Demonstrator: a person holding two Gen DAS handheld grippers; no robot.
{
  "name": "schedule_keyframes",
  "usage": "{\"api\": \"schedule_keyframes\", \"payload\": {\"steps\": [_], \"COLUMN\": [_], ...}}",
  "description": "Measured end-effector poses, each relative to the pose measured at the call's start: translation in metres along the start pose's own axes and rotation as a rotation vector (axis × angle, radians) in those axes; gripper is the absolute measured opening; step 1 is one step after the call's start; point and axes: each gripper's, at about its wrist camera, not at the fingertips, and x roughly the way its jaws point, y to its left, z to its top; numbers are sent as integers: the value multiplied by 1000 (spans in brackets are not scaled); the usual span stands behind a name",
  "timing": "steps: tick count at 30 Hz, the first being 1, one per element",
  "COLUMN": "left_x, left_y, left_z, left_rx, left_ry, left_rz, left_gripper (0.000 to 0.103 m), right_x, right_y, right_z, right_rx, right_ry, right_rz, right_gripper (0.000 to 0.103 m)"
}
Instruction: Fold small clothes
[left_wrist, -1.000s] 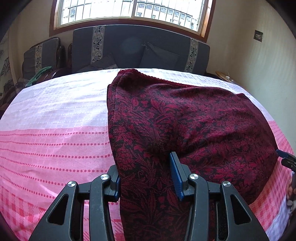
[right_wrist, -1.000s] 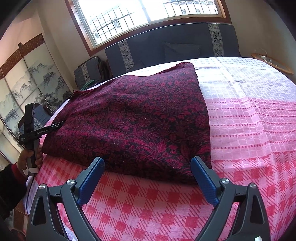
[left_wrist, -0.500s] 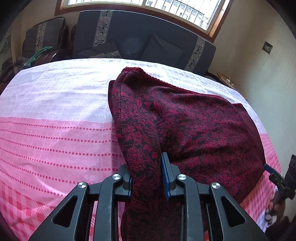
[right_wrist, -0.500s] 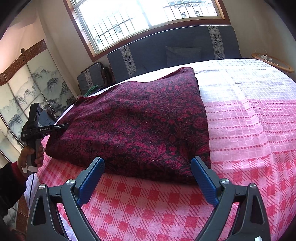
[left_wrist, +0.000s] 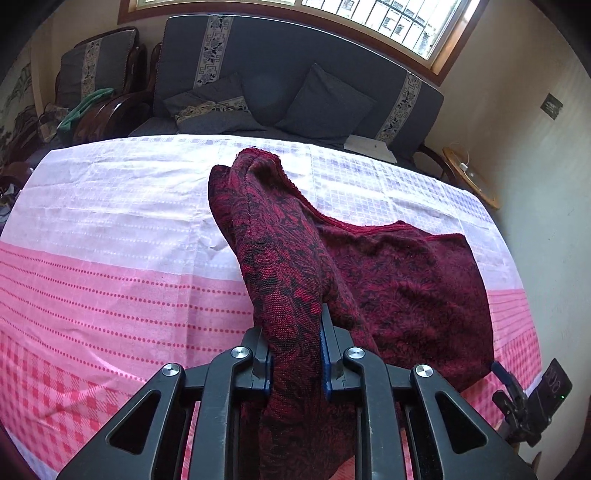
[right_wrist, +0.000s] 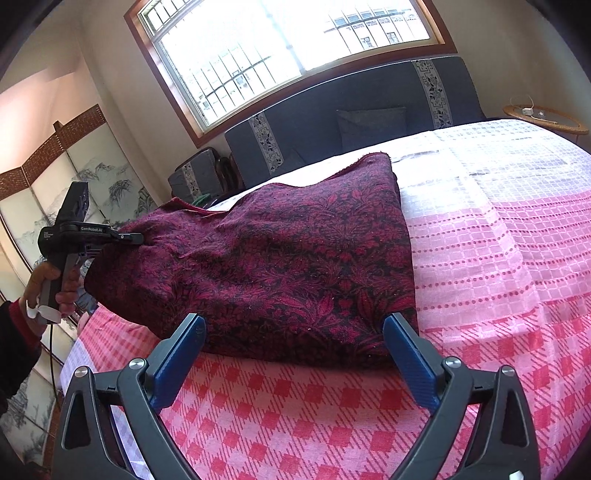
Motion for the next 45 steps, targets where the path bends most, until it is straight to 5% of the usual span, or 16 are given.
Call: {"api": "schedule_keyframes", "payload": {"steps": [9,18,38,40,45], "left_x": [-13,15,82,90,104], "left_y": [-92,-178,-273,-282,-302], "left_z": [12,16,-6,-7,-14], "left_rx": [61,123,132,134,161], "left_ry": [-19,15,100,125,153], "left_rz": [-67,-90,-135,-168,-214], "left_gripper": [18,18,18,10,10], "right_x": [-3,-4,11,11,12], "right_y": [-2,-4,-6,-6,-9], "right_z": [-1,0,-1,-2,-2], "right_rx": [5,7,46,54,61], "right_ry": [-11,-16,57,60,64], "right_rz": [15,34,156,161,161], "right_gripper": [97,97,98,98,98]}}
